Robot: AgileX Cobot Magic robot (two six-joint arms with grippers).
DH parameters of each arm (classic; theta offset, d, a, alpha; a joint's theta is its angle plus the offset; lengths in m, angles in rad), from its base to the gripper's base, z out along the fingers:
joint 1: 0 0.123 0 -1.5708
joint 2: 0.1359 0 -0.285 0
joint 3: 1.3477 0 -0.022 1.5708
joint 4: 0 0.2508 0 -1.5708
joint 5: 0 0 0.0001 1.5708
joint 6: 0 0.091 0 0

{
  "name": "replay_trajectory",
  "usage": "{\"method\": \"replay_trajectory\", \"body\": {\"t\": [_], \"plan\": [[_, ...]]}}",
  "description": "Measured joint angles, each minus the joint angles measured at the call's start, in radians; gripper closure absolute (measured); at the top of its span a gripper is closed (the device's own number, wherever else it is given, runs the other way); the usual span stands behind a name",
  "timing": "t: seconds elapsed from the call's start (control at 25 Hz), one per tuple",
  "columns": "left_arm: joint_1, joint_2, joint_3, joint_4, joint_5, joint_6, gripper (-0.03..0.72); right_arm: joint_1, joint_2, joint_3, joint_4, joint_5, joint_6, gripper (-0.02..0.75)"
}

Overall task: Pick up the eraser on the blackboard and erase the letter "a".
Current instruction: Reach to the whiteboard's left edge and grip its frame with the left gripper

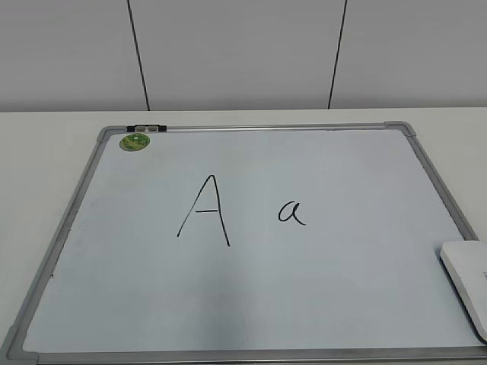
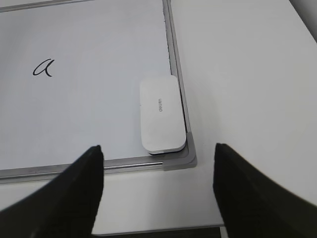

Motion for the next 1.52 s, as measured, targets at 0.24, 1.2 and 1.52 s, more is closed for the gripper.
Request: {"method": "replay_trajectory", "body": {"t": [0.24,1.2,1.52], "plan": [[0.000,0.000,0.000,0.000,0.000,0.000,0.456,0.000,0.000,0.000,0.000,0.000,0.000,0.223],[0.000,0.787,-0.250,0.038,-0.023,0.000,0.444,0.000,0.000,0.000,0.000,0.000,0.000,0.223],[0.000,1.194,-0.472,-0.055,-0.084,0.000,0.444,0.000,0.000,0.000,0.000,0.000,0.000,0.223]]}}
